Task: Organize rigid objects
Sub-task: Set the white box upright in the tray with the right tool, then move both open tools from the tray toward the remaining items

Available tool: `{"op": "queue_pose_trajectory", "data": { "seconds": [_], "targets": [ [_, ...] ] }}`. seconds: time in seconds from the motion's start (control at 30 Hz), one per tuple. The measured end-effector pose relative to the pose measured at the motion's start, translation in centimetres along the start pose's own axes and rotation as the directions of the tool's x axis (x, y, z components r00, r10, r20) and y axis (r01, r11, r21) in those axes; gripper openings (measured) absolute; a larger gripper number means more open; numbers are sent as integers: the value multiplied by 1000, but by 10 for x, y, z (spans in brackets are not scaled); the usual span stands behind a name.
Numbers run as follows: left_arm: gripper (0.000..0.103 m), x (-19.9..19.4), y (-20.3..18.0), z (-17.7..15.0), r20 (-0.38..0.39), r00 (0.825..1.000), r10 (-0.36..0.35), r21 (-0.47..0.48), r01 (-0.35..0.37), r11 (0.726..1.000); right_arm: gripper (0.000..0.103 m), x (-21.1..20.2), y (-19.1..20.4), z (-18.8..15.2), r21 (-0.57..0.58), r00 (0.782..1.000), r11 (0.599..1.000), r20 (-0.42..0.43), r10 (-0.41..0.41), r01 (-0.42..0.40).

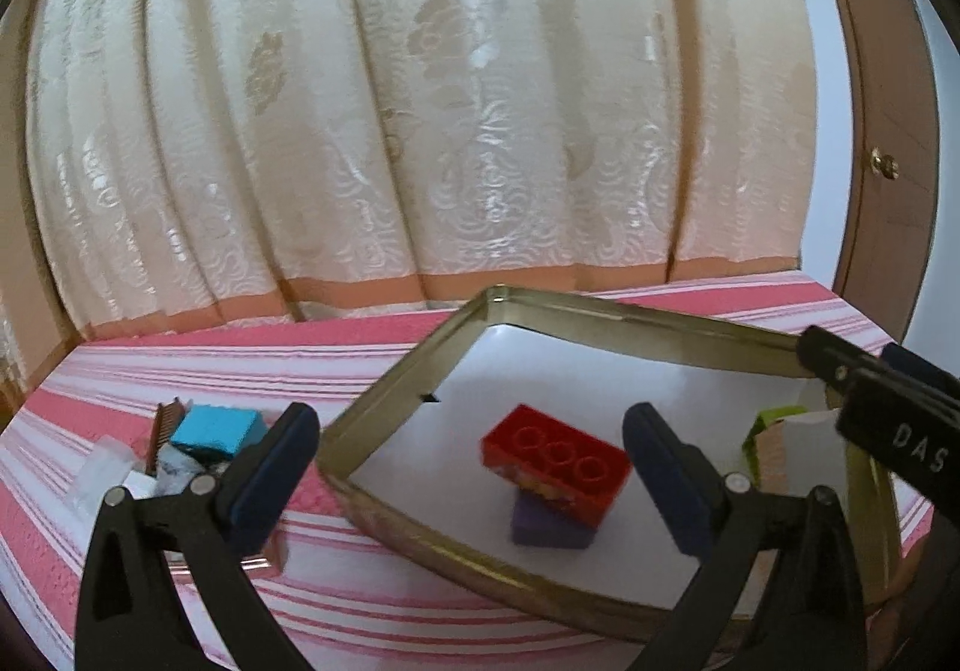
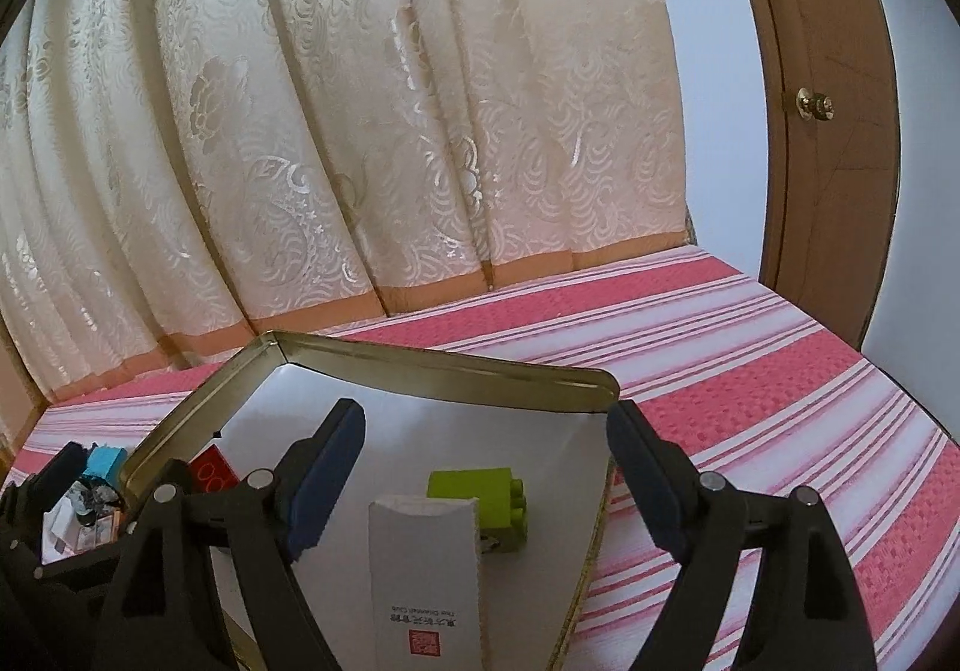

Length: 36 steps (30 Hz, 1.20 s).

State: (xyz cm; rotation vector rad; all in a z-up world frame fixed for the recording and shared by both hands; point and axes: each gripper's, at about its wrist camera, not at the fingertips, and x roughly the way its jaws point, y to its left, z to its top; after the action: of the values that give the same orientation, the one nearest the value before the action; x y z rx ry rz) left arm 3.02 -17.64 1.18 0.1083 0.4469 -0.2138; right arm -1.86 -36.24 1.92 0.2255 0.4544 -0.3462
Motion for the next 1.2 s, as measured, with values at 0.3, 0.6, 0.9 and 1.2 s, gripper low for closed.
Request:
{"op": "queue_pose_trajectory", "data": {
  "seconds": [0.3,0.6,0.9,1.2],
  "targets": [
    [103,-6,21,-4,17,999,49,-27,-49,998,85,-37,7,-8,49,979,999,202,-24,15],
    [103,-14,46,-9,23,998,53,-60,-52,997,85,-37,27,-15,-3,976,1000,220,-5,6],
    [103,-19,74,-15,17,998,67,-81,-66,995,85,-47,40,-22,-21,973,999,230,-30,36],
    [103,-23,94,-19,15,997,82,-80,-80,994,85,-53,62,-30,-44,977,998,213,-23,33]
  ]
}}
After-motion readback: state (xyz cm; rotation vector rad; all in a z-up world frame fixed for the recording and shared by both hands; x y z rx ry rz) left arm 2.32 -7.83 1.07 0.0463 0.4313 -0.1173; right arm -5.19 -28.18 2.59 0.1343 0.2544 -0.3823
